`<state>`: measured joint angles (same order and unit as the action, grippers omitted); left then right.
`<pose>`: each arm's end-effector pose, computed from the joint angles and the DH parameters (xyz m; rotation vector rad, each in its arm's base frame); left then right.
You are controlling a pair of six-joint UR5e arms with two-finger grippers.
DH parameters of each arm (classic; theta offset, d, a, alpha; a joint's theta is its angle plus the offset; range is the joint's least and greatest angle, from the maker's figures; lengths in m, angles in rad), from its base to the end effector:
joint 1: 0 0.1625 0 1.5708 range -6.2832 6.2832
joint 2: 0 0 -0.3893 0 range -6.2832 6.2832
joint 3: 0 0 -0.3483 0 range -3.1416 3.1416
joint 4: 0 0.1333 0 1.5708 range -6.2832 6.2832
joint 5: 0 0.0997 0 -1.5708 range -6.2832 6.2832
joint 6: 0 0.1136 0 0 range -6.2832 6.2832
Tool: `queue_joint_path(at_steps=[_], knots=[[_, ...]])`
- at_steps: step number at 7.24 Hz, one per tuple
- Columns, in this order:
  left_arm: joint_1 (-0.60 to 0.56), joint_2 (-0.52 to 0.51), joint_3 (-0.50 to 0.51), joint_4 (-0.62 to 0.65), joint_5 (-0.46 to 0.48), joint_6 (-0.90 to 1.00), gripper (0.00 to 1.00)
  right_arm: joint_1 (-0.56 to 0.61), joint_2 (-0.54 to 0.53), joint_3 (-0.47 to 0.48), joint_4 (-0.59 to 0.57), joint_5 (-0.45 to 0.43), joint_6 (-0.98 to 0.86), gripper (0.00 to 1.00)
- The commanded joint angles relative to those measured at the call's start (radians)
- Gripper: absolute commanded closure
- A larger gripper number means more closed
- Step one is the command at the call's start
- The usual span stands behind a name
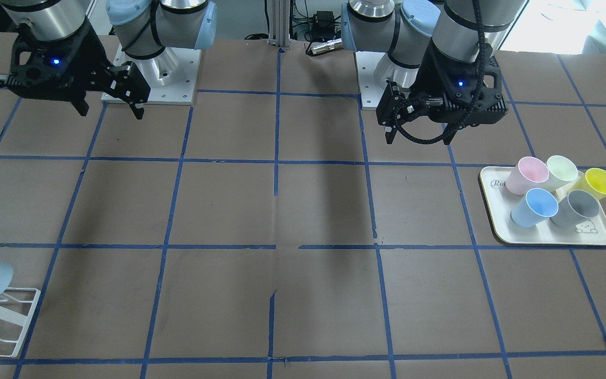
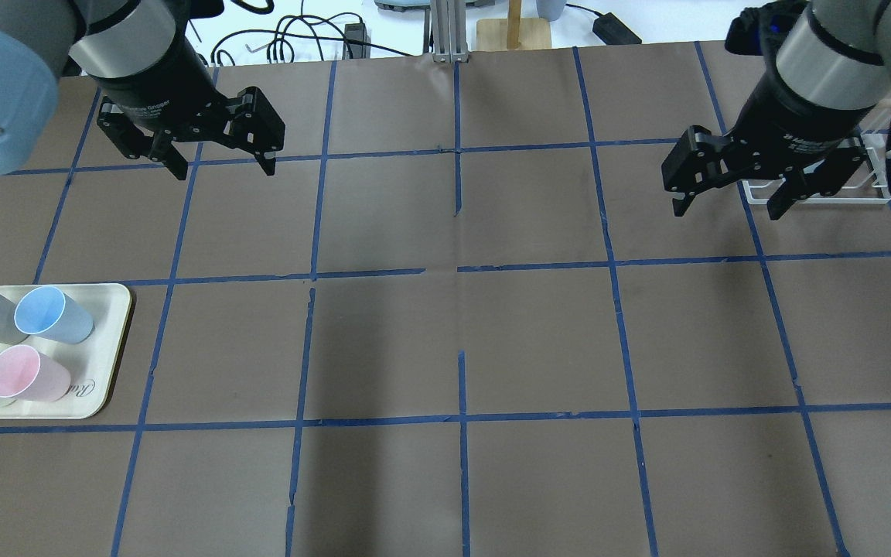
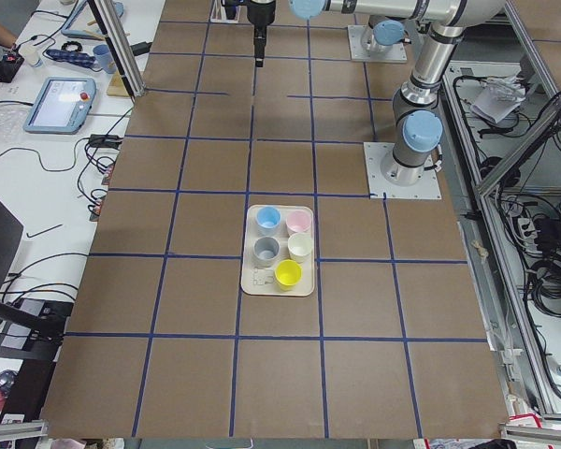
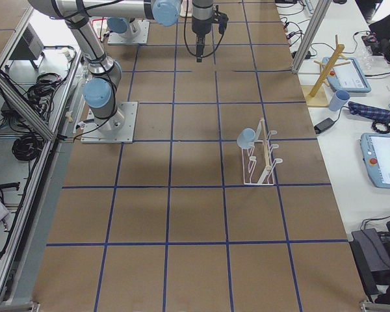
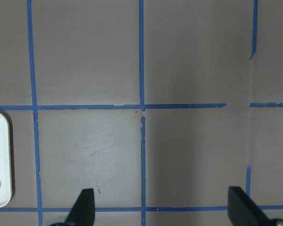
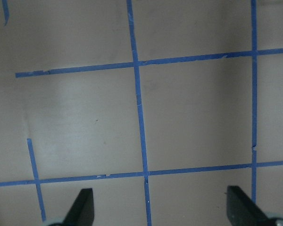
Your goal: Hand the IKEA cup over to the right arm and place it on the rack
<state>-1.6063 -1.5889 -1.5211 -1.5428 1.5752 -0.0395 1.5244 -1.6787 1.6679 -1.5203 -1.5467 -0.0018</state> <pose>-0.1491 -0.4565 0.4553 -0.0065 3.1380 -0.0937 0.1173 -0.4073 0.4359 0.0702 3.1152 0.0609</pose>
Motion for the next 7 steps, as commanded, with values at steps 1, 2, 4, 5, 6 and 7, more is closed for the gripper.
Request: queue_joint_path(at_steps=[1,2,4,5,6,7], knots=[[-0.004,-0.009,0.013,-0.002,-0.001,-0.005,0.0,0.026,-0.004,-0.01,0.069,0.0,-0.041,0.0],[-0.006,0.004,0.009,-0.013,0.002,-0.006,0.0,0.022,-0.003,-0.014,0.068,0.003,-0.061,0.0],[-0.004,0.004,-0.001,-0.008,0.003,-0.006,0.0,0.025,-0.001,-0.019,0.065,-0.013,-0.061,0.0],[-0.004,0.007,-0.004,-0.007,0.003,-0.006,0.0,0.025,-0.001,-0.019,0.065,-0.013,-0.061,0.0],[-0.004,0.007,-0.002,-0.003,0.003,-0.006,0.0,0.025,-0.001,-0.019,0.065,-0.012,-0.061,0.0],[-0.004,0.006,0.001,-0.003,0.003,-0.006,0.0,0.025,-0.001,-0.019,0.063,-0.012,-0.061,0.0]])
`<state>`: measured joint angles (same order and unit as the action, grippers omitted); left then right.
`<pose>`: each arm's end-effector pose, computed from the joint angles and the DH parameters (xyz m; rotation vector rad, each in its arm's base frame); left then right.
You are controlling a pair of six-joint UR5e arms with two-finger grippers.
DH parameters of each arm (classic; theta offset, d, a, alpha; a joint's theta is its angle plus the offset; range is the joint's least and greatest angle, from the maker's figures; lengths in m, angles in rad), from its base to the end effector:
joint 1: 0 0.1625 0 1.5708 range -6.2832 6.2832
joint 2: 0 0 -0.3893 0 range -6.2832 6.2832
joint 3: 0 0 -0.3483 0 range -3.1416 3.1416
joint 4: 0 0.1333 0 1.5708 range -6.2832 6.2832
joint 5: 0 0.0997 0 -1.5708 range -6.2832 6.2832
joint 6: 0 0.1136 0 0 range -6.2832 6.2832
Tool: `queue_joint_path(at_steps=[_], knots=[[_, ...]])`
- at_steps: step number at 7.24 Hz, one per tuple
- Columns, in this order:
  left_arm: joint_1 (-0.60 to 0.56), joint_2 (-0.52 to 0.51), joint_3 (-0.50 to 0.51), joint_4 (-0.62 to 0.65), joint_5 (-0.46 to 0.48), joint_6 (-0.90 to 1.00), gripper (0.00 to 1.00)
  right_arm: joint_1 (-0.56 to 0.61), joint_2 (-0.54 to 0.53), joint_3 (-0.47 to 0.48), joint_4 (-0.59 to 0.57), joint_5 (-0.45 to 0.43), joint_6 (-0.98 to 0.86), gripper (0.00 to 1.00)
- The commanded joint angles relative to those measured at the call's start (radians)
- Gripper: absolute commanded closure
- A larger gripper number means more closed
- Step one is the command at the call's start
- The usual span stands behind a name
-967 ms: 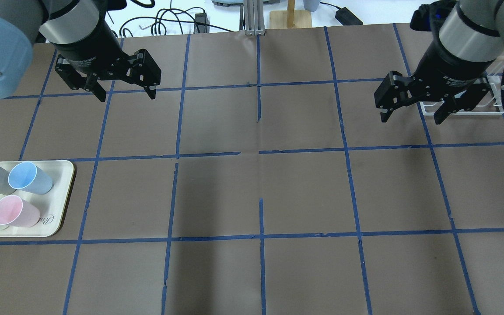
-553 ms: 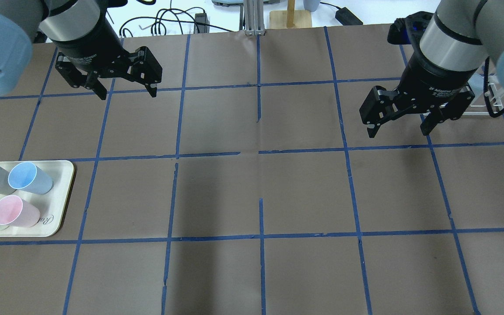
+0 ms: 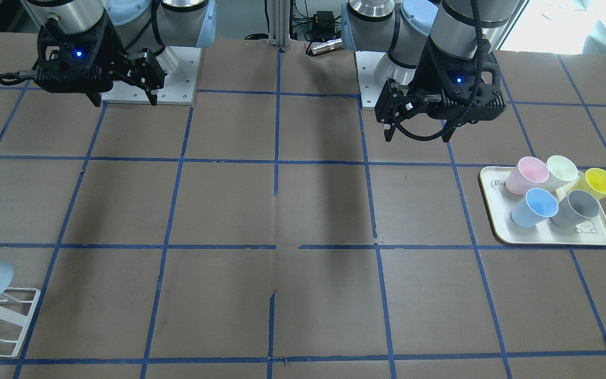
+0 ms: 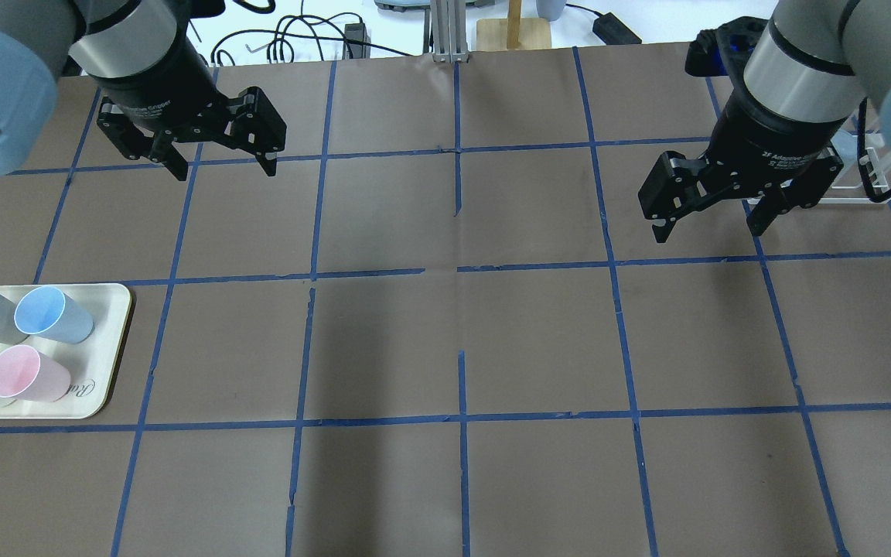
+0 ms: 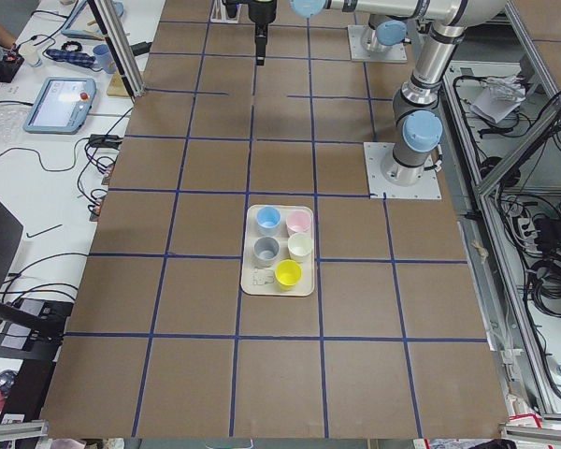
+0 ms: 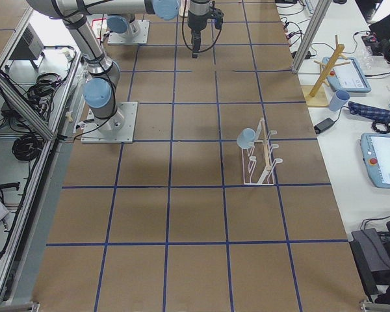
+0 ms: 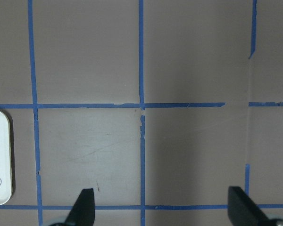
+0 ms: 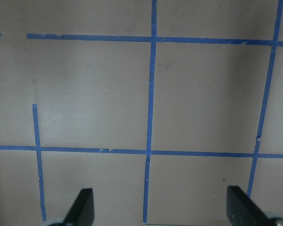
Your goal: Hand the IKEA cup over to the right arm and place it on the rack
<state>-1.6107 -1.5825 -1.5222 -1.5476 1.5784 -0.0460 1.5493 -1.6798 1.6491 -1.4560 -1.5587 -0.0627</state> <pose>-0.1506 -0.4533 0.4572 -0.0099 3.1351 -0.0946 0.1261 -0.3984 0.4386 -0.0635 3.1226 0.1305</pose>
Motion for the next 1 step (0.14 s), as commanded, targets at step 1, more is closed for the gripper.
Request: queue_joint_path(at_steps=[1], knots=[[0.0,0.001,-0.003,0.001,0.0,0.0,0.0,0.0,0.002,0.0,-0.004,0.002,0.0,0.0]])
